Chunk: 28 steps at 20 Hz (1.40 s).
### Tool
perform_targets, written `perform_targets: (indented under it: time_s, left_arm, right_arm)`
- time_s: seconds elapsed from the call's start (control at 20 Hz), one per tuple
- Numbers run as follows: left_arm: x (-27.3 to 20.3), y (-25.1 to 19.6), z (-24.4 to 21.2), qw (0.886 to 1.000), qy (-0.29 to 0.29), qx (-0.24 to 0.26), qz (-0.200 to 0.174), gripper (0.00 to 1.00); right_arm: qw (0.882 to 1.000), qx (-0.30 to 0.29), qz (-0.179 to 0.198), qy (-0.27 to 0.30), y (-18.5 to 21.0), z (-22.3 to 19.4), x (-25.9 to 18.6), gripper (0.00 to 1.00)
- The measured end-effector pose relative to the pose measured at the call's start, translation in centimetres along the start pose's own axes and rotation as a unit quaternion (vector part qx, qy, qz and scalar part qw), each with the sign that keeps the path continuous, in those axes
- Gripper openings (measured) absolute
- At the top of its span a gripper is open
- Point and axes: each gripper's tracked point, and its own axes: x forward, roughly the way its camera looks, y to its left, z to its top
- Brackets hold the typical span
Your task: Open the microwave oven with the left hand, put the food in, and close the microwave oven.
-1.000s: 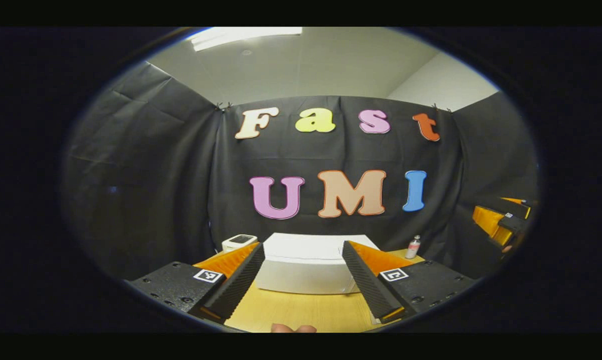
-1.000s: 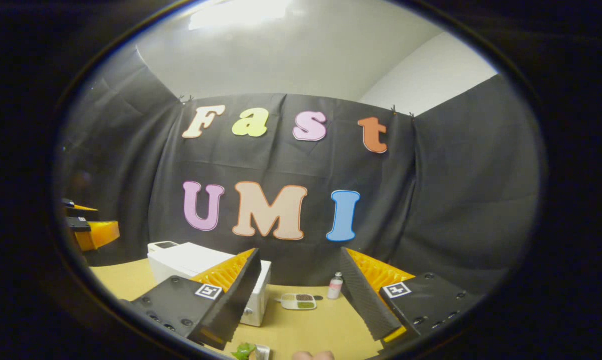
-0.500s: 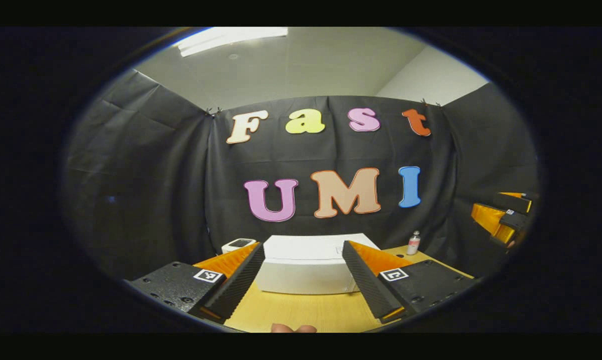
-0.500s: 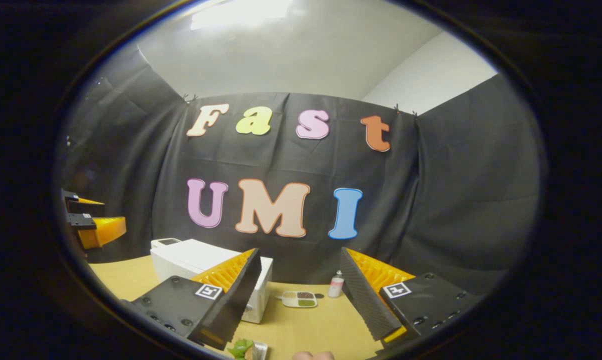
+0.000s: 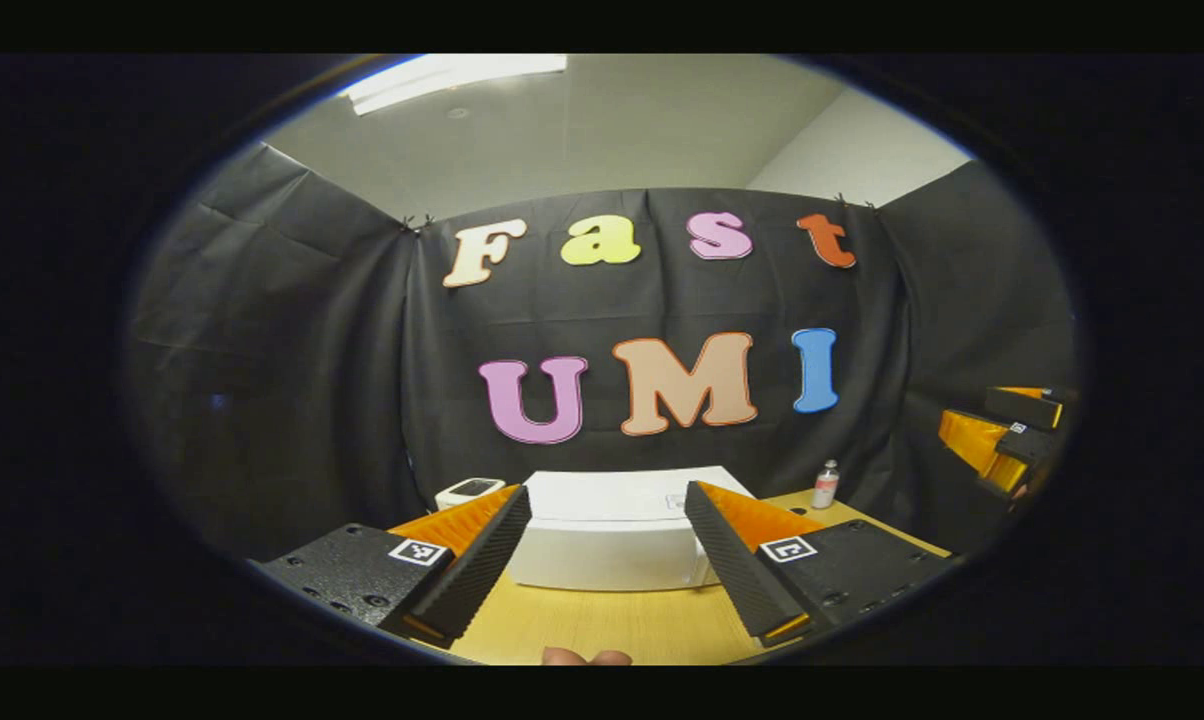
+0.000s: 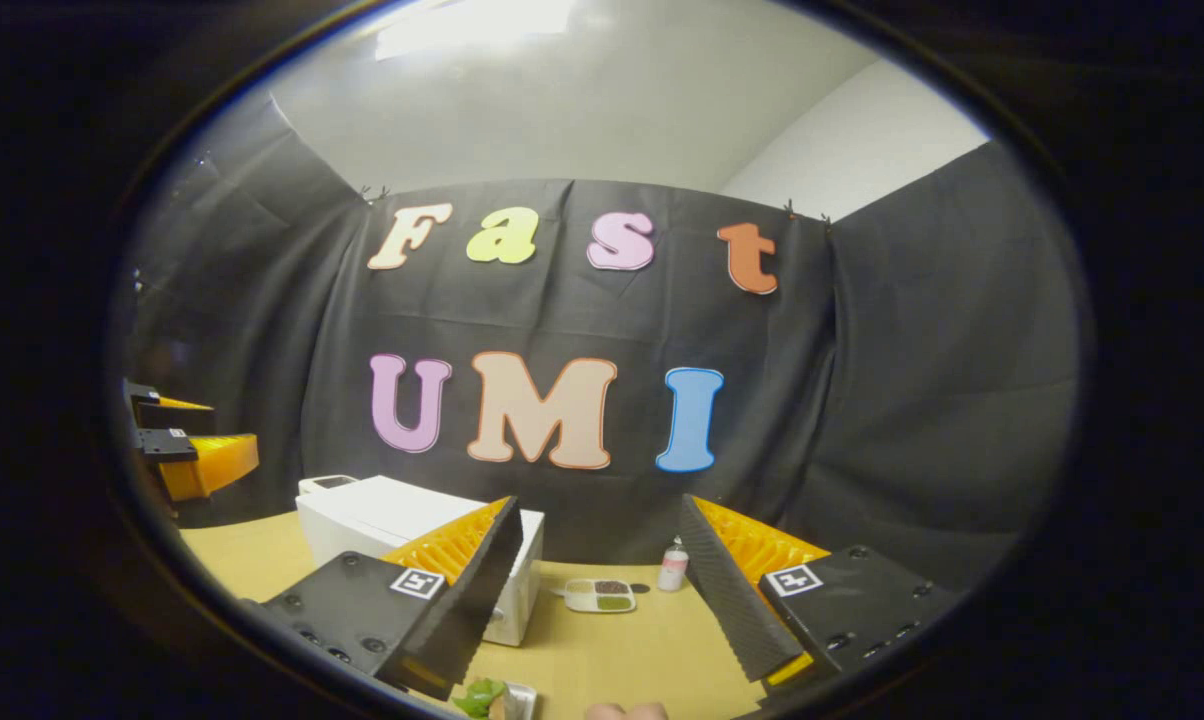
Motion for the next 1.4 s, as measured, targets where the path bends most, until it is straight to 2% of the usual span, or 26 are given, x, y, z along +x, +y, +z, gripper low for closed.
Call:
perform_targets:
  time_s: [0.2,0.3,0.45,0.55,0.75,0.9,1.05,1.25,1.35,1.4]
  left_arm:
    - [2.4,-0.6,-2.1,1.0,-0.017,-0.014,0.003,0.99]
    - [3.8,-1.5,-6.1,1.0,0.017,0.009,-0.008,0.97]
    - [5.9,-3.9,-11.4,0.997,0.058,-0.026,-0.034,0.99]
    - [7.5,-5.2,-16.4,0.993,0.109,-0.025,-0.043,0.99]
    - [11.3,-8.0,-22.1,0.988,0.14,0.012,-0.069,0.99]
    - [13.7,-10.6,-26.5,0.977,0.191,0.0,-0.091,0.98]
    - [15.1,-11.8,-28.4,0.974,0.205,-0.024,-0.092,0.98]
    - [16.1,-13.0,-30.7,0.968,0.228,-0.01,-0.108,0.98]
    - [16.5,-13.8,-30.7,0.967,0.221,-0.015,-0.126,0.99]
    - [16.6,-14.1,-31.0,0.966,0.223,-0.013,-0.131,0.94]
  right_arm:
    - [1.0,-0.003,-0.002,-0.001,-0.3,-0.2,0.1,0.97]
    - [1.0,-0.004,-0.002,0.004,-0.2,-0.7,0.0,0.97]
    - [1.0,-0.017,-0.009,0.01,-0.8,-0.9,-0.2,0.97]
    - [0.999,-0.031,-0.023,0.017,-1.8,-1.1,-0.5,0.97]
    - [0.996,-0.05,-0.052,0.042,-4.6,-2.0,-1.6,0.97]
    - [0.993,-0.064,-0.077,0.058,-6.4,-2.4,-3.1,0.97]
    - [0.991,-0.061,-0.096,0.067,-7.4,-2.8,-4.1,0.97]
    - [0.989,-0.068,-0.107,0.076,-7.9,-3.2,-4.6,0.97]
    - [0.988,-0.07,-0.108,0.08,-7.9,-3.3,-4.6,0.97]
    - [0.988,-0.07,-0.107,0.083,-7.8,-3.5,-4.6,0.97]
